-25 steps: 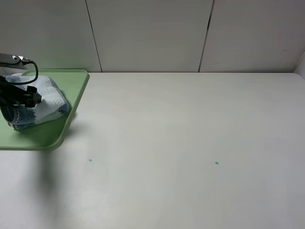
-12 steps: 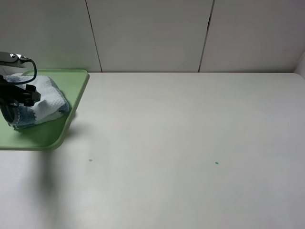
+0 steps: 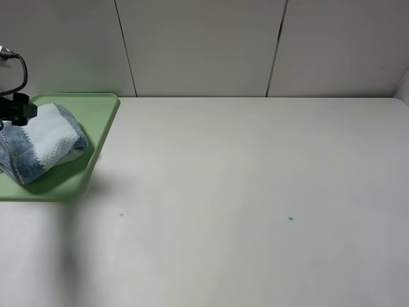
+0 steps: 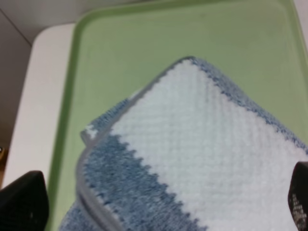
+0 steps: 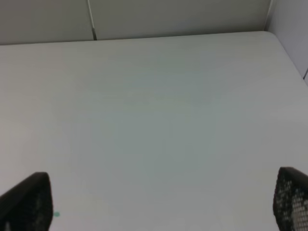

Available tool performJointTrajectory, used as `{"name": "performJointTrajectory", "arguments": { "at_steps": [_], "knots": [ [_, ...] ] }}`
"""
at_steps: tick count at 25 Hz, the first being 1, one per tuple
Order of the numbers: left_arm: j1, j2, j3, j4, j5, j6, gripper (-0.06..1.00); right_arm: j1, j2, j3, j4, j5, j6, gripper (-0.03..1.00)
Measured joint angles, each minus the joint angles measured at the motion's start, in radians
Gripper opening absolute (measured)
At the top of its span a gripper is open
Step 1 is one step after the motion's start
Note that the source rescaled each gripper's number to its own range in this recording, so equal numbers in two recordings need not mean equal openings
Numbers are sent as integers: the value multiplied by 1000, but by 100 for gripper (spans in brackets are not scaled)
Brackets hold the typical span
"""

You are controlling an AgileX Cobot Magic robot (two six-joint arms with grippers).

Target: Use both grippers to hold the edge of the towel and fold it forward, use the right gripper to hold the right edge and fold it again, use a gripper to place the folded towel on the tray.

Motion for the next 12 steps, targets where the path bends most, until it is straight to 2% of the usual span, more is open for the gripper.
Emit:
{"name": "performJointTrajectory", "arguments": {
  "at_steps": [12],
  "knots": [
    [1,-309,73,0,135,2,100,0,0,0,0,0,0,100]
  ]
}}
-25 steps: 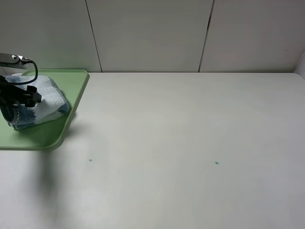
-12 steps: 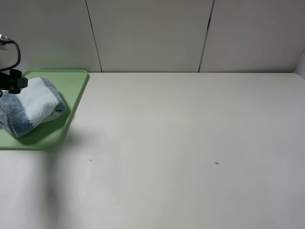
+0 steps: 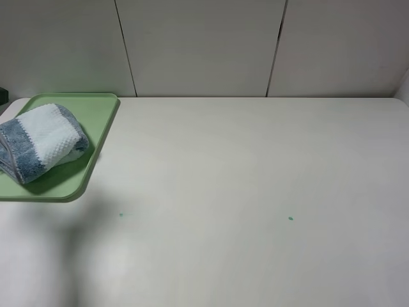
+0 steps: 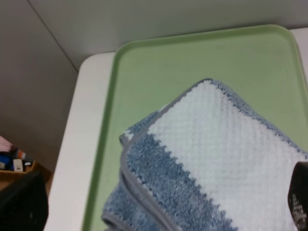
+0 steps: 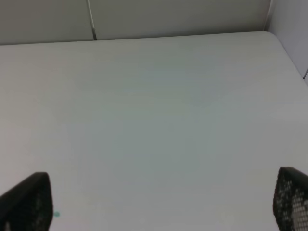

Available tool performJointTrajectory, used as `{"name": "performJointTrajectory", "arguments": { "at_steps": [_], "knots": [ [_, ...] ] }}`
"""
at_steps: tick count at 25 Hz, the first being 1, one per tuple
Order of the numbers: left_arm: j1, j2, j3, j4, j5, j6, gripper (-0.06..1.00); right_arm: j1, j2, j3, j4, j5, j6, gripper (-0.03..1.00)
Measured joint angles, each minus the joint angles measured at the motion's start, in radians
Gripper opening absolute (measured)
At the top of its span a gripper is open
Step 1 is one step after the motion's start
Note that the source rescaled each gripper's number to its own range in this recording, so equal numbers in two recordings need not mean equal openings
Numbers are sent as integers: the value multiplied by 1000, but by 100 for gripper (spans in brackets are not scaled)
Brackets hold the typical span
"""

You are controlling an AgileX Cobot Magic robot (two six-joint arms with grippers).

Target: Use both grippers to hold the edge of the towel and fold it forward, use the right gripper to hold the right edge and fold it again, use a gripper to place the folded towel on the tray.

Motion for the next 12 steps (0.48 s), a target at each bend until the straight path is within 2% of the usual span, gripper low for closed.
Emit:
{"name": "performJointTrajectory", "arguments": {
  "at_steps": [8,12],
  "knots": [
    [-56,-239,28,-5,156,0,100,0,0,0,0,0,0,100],
    [-119,-368,30,-85,290,0,100,0,0,0,0,0,0,100]
  ]
}}
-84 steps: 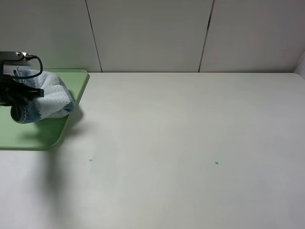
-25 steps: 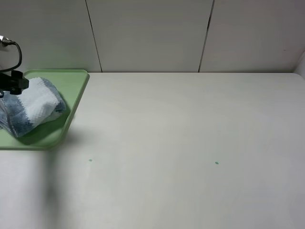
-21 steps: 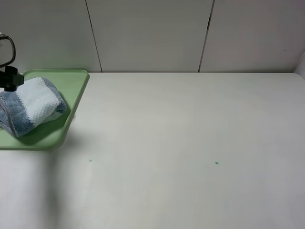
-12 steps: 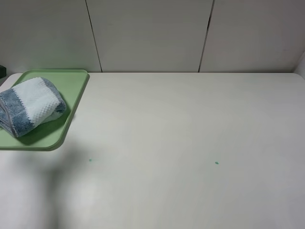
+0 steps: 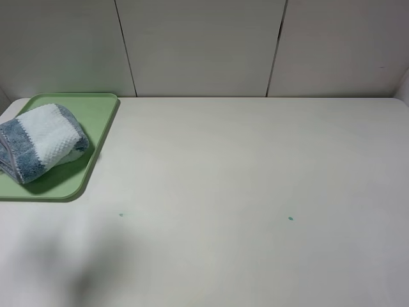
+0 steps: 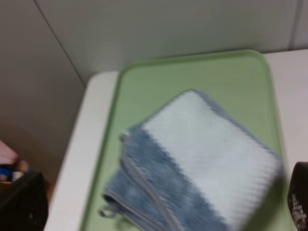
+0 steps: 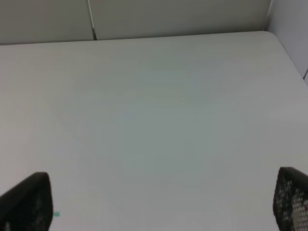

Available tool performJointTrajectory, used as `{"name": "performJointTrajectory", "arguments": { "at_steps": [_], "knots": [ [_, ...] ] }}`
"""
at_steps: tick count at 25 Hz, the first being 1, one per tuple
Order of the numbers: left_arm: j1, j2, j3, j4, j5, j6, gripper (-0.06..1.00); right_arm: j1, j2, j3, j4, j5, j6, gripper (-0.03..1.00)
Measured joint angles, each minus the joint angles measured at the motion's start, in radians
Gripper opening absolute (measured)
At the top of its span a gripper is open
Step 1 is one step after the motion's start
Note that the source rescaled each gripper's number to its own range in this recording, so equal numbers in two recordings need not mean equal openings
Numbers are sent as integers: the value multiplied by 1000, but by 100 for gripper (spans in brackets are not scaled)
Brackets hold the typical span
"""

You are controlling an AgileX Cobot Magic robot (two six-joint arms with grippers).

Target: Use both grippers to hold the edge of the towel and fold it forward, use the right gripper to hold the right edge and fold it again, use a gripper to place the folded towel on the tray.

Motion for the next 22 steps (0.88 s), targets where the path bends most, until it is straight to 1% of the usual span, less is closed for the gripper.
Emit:
{"name": "performJointTrajectory", "arguments": {
  "at_steps": [3,6,12,18,22],
  "knots": [
    [-45,-102,0,-96,117,0,100,0,0,0,0,0,0,100],
    [-68,-194,0,-159,251,0,100,0,0,0,0,0,0,100],
    [-68,-354,0,-194,508,-1,100,0,0,0,0,0,0,100],
    [-68,-486,0,-226,674,-1,100,0,0,0,0,0,0,100],
    [-68,-538,0,-229,775,1,100,0,0,0,0,0,0,100]
  ]
}}
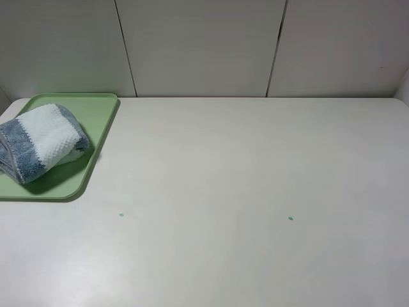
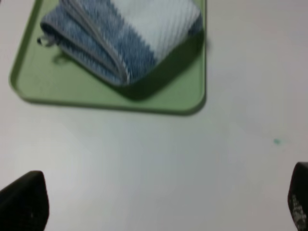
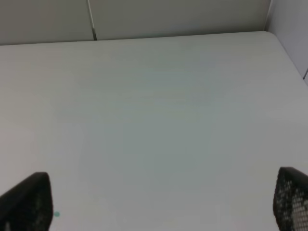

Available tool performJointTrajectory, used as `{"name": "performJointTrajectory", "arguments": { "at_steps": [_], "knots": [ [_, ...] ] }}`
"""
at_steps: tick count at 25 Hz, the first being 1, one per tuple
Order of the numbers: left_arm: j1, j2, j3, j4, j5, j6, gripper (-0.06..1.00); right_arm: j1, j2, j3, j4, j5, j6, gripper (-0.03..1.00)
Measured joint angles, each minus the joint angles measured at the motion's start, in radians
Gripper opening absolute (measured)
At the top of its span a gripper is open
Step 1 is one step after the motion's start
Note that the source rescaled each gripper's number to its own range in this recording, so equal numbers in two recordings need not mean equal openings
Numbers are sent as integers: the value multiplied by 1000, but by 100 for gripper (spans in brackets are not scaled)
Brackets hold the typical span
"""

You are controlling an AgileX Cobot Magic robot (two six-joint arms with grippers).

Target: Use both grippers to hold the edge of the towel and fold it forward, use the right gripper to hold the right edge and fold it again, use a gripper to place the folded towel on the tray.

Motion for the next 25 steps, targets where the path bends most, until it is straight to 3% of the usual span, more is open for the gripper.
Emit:
{"name": "performJointTrajectory", "arguments": {
  "at_steps": [9,15,25],
  "knots": [
    [0,-98,15,-13,86,123,100,0,0,0,0,0,0,100],
    [0,-170,38,-79,62,167,100,0,0,0,0,0,0,100],
    [0,-234,39,-213,60,334,100,0,0,0,1,0,0,100]
  ]
}}
